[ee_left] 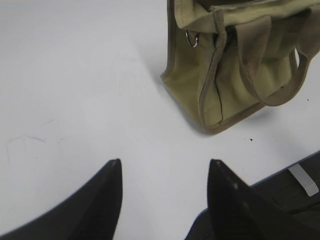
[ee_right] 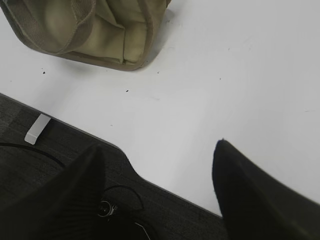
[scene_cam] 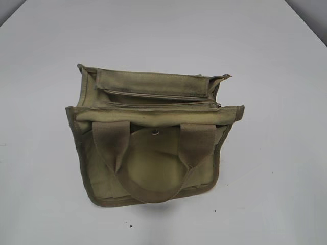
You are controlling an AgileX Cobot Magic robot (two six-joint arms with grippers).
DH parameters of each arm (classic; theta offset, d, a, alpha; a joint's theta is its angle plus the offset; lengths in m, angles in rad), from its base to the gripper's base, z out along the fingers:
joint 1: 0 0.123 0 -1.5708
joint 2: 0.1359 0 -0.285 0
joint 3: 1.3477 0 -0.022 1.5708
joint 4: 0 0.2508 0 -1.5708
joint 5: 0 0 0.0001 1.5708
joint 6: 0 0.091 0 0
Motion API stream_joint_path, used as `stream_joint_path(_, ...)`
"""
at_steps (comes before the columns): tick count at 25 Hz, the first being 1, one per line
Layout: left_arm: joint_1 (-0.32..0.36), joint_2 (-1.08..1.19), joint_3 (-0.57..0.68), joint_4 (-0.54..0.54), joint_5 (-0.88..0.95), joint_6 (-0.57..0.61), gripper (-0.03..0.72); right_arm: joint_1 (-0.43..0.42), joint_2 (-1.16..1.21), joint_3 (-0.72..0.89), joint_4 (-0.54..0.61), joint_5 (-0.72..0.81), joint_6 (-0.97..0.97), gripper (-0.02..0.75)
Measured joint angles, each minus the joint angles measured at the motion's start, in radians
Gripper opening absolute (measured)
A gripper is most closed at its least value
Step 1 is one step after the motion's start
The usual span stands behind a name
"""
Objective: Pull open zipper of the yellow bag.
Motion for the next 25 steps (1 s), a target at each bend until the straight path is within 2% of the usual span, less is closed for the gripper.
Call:
stream_joint_path(16,0.005,0.000,0.000,0.001,-0.001,0.000,0.424,-0.003,-0.002,0.000,0.001,-0.003,-0.001,0.522)
stream_joint_path(18,0.036,0.000,0.000,0.001,-0.001,0.000,0.424,-0.033,-0.014,0.000,0.001,-0.004,-0.001,0.522)
stream_joint_path(25,0.236,-0.001,0.000,0.001,-0.001,0.000,0.424,-0.238,-0.148,0.000,0.002,-0.005,-0.001,0.522)
